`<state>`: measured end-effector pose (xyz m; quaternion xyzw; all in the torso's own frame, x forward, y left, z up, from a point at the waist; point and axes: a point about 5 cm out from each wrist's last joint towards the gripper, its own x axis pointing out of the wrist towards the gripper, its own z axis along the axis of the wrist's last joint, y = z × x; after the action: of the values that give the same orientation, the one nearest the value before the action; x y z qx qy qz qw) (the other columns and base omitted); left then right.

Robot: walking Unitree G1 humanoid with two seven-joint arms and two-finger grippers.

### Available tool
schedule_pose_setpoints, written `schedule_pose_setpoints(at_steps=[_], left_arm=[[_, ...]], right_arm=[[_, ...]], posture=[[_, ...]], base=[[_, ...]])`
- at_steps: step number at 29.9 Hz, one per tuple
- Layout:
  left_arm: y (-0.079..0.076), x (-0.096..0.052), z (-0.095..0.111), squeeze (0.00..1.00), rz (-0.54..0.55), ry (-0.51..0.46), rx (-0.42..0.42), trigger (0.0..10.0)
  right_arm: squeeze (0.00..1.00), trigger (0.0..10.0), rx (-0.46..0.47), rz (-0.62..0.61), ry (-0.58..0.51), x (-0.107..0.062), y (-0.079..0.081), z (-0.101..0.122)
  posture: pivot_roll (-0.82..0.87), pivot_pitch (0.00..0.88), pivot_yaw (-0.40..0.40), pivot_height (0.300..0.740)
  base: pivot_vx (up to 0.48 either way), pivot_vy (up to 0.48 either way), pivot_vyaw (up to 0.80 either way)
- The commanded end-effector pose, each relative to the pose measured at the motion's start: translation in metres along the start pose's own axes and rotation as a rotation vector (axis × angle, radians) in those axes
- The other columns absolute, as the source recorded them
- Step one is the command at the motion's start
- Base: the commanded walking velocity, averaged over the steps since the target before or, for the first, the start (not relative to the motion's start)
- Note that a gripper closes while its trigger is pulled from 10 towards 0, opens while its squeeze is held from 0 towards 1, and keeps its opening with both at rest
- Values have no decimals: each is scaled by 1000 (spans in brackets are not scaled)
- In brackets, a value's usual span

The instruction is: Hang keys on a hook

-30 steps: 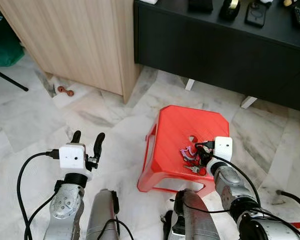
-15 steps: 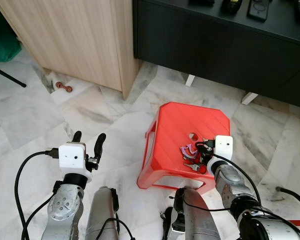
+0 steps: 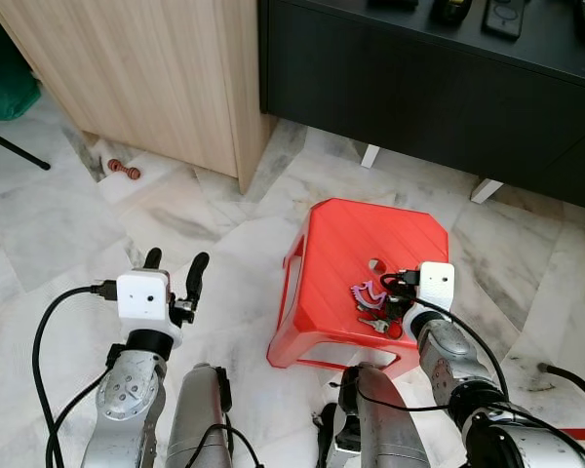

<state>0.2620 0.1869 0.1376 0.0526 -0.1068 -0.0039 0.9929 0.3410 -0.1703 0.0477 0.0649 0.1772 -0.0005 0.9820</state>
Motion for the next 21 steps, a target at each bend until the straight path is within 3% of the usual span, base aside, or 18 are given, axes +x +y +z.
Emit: schedule_pose_setpoints(at_steps=[1, 10, 17, 21], left_arm=[[0, -2, -7, 0, 0, 28, -16, 10000], [2, 7, -7, 0, 2, 18, -14, 10000], [4, 13, -12, 0, 7, 20, -14, 10000], [7, 16, -19, 0, 13, 34, -14, 10000]], right_arm=[[0, 0, 20, -19, 55, -6, -5, -19], [0, 0, 45, -4, -13, -5, -4, -11], [0, 0, 83, 29, -172, -7, -4, 6], [0, 0, 90, 35, -209, -10, -5, 7]], posture=[[168, 363, -108, 613], [167, 330, -104, 613], [161, 282, -99, 613], [156, 259, -96, 613]], base=[[0, 0, 0], [0, 0, 0], [0, 0, 0], [0, 0, 0]])
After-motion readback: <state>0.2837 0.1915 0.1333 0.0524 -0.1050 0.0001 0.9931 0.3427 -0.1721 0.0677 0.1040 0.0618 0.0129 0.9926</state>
